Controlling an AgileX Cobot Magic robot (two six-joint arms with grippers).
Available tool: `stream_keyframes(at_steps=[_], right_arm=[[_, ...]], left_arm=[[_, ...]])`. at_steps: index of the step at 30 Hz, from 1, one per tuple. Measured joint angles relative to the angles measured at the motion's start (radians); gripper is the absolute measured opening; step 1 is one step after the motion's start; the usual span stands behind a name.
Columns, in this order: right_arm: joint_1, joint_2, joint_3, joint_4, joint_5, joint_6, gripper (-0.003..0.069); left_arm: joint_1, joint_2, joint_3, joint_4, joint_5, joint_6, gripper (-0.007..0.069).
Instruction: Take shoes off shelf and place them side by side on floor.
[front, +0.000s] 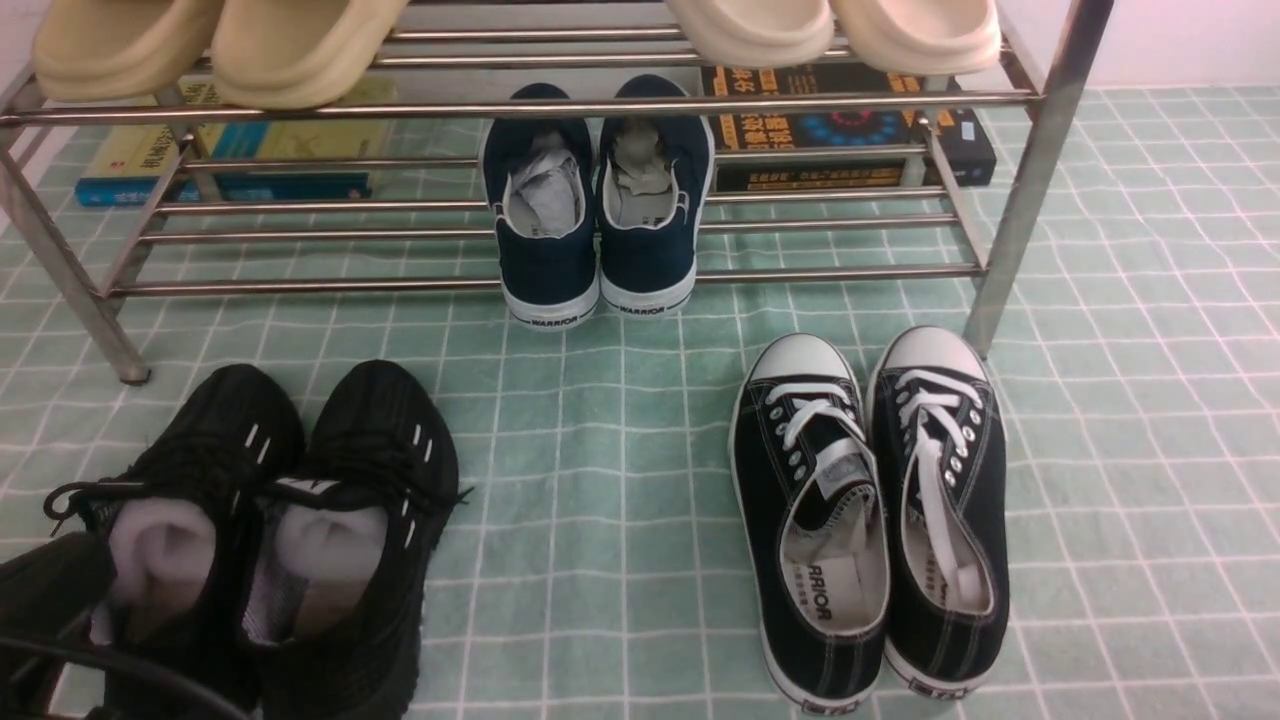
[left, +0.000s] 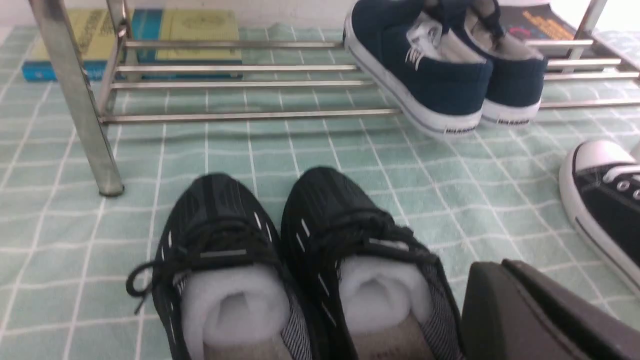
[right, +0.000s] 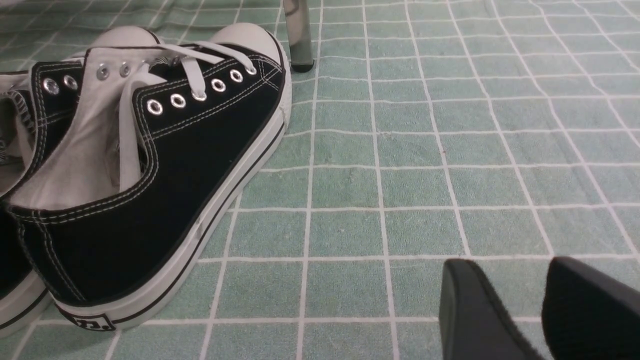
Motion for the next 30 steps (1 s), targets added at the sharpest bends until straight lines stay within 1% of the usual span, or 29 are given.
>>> stream_keyframes(at_steps=[7, 11, 14, 17, 18, 19, 21, 22, 25, 30], right_arm=[[0.0, 0.0, 0.0, 0.0, 0.0, 0.0, 0.0239], [0.0, 0.0, 0.0, 0.0, 0.0, 0.0, 0.0239], [0.0, 0.0, 0.0, 0.0, 0.0, 0.0, 0.0239], [0.0, 0.0, 0.0, 0.0, 0.0, 0.0, 0.0239], [0.0, 0.0, 0.0, 0.0, 0.0, 0.0, 0.0239], [0.0, 0.0, 0.0, 0.0, 0.0, 0.0, 0.0239], [0.0, 0.0, 0.0, 0.0, 0.0, 0.0, 0.0239], [0.0, 0.0, 0.0, 0.0, 0.0, 0.0, 0.0239], [0.0, 0.0, 0.0, 0.0, 0.0, 0.0, 0.0239], [0.0, 0.0, 0.0, 0.0, 0.0, 0.0, 0.0239]], left_arm=[[0.0, 0.0, 0.01, 0.008, -0.006, 0.001, 0.0009], [0.0, 0.0, 0.013, 0.058, -0.008, -0.014, 0.0013], [0.0, -0.021, 0.042, 0.157, -0.034, -0.106, 0.0017], [0.0, -0.063, 0.096, 0.3, -0.061, -0.259, 0.0019], [0.0, -0.076, 0.117, 0.342, -0.073, -0.322, 0.002], [0.0, -0.101, 0.158, 0.409, -0.084, -0.39, 0.002], [0.0, -0.138, 0.219, 0.486, -0.099, -0.496, 0.0023], [0.0, -0.15, 0.237, 0.504, -0.103, -0.529, 0.0025], [0.0, -0.208, 0.313, 0.571, -0.111, -0.601, 0.003], [0.0, -0.27, 0.367, 0.615, -0.118, -0.62, 0.0033]])
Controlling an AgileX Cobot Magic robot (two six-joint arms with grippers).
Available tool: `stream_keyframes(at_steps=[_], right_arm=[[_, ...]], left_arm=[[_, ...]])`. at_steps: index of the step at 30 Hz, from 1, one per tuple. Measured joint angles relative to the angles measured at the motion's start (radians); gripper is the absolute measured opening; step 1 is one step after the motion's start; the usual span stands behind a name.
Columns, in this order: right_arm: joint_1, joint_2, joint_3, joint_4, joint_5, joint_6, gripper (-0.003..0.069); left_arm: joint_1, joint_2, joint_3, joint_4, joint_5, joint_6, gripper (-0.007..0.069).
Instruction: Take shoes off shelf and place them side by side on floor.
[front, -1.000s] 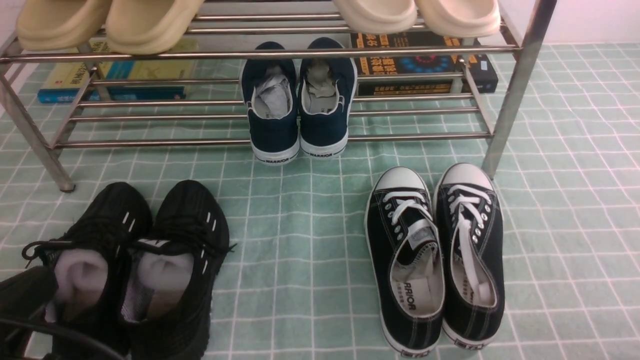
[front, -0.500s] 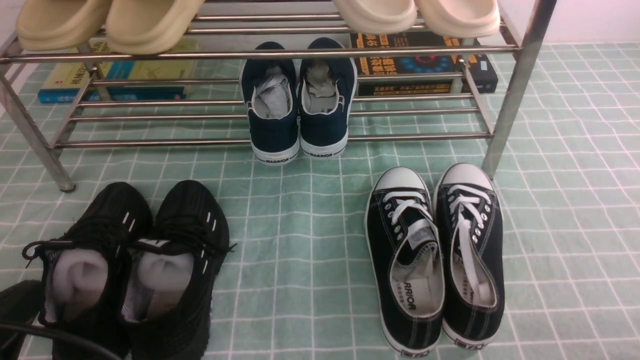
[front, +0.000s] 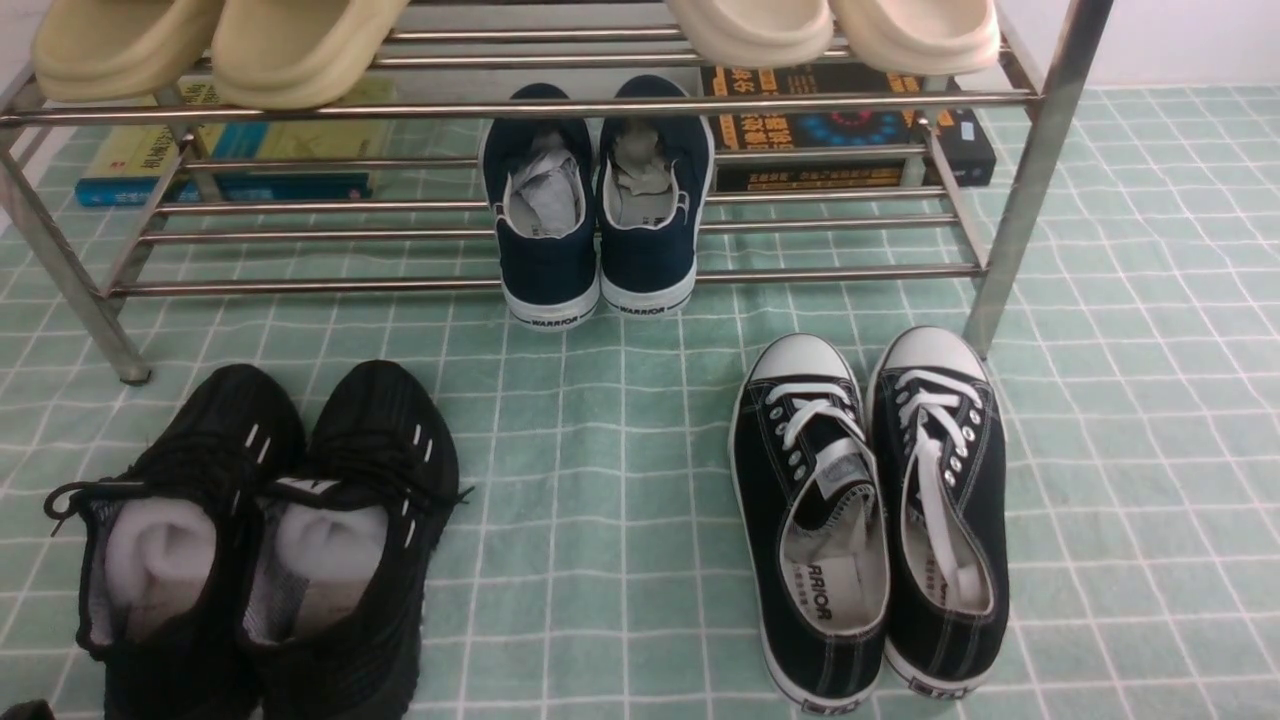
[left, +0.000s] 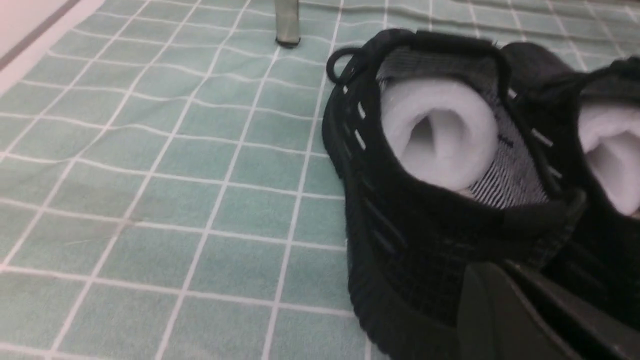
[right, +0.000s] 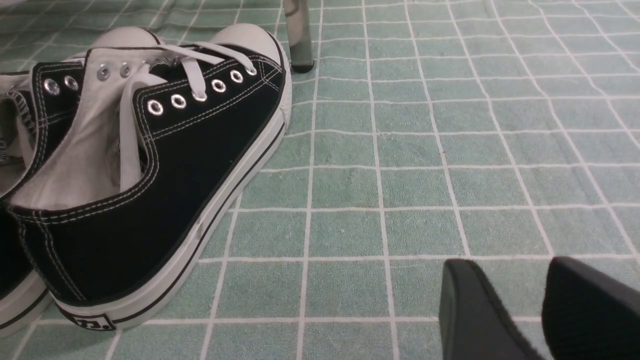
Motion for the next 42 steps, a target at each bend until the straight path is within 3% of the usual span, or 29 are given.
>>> stream_keyframes(at_steps=[42], right_arm=[[0.0, 0.0, 0.0, 0.0, 0.0, 0.0, 0.0239]], left_arm=[[0.0, -0.011, 0.002, 0.03, 0.007, -0.001, 0.0066]])
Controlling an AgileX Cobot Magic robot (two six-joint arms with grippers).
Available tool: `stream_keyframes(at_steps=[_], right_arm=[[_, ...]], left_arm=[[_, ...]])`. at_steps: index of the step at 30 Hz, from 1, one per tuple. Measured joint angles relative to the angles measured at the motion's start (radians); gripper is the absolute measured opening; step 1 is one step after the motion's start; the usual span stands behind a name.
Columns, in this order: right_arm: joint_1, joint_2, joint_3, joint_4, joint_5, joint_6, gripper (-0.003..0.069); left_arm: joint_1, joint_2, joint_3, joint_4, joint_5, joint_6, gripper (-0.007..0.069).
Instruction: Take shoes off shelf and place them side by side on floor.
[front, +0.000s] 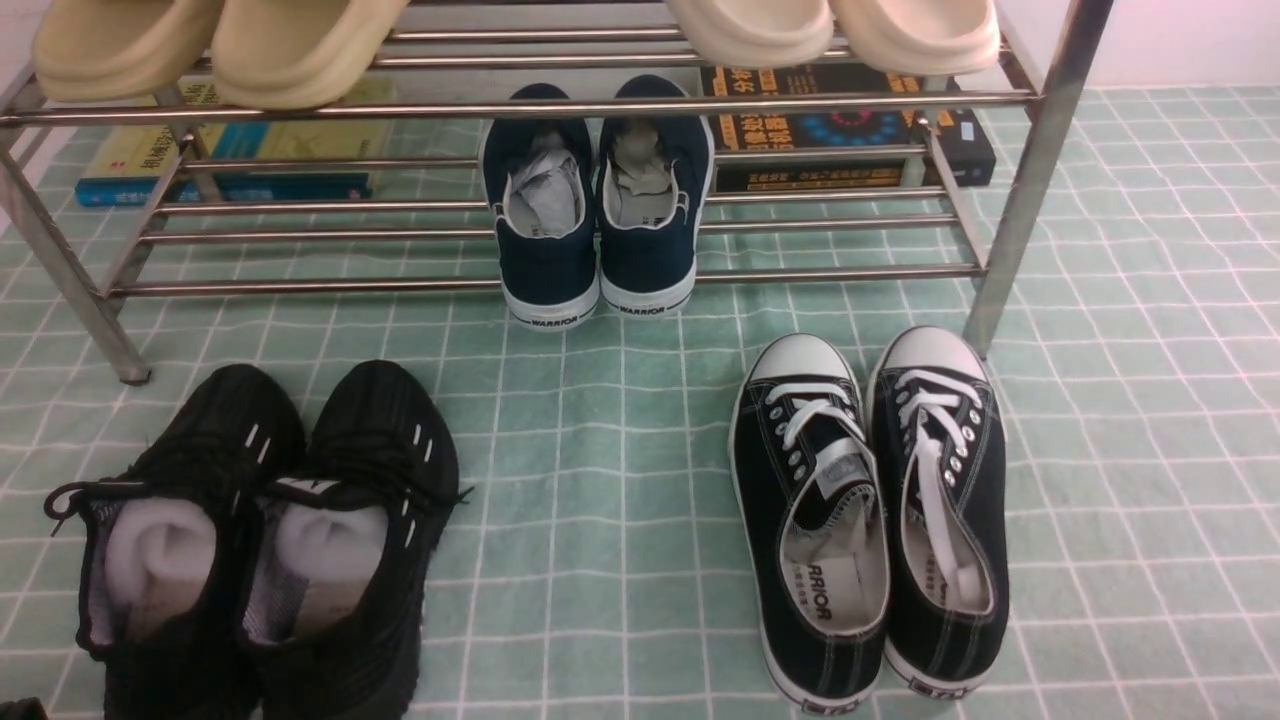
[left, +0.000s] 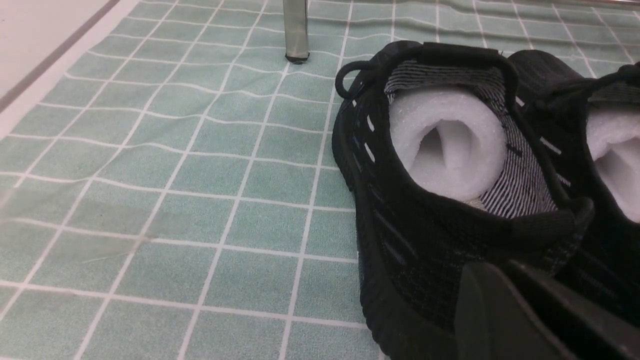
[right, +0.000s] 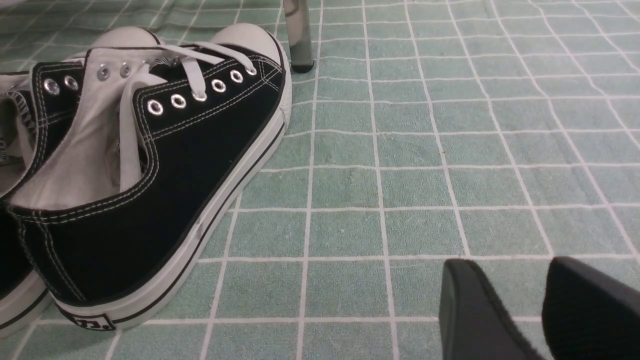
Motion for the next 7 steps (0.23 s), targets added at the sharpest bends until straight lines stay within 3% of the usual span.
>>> stream_keyframes(at_steps=[7], right_arm=[[0.0, 0.0, 0.0, 0.0, 0.0, 0.0, 0.0239]], left_arm=[[0.0, 0.0, 0.0, 0.001, 0.0, 0.0, 0.0073]])
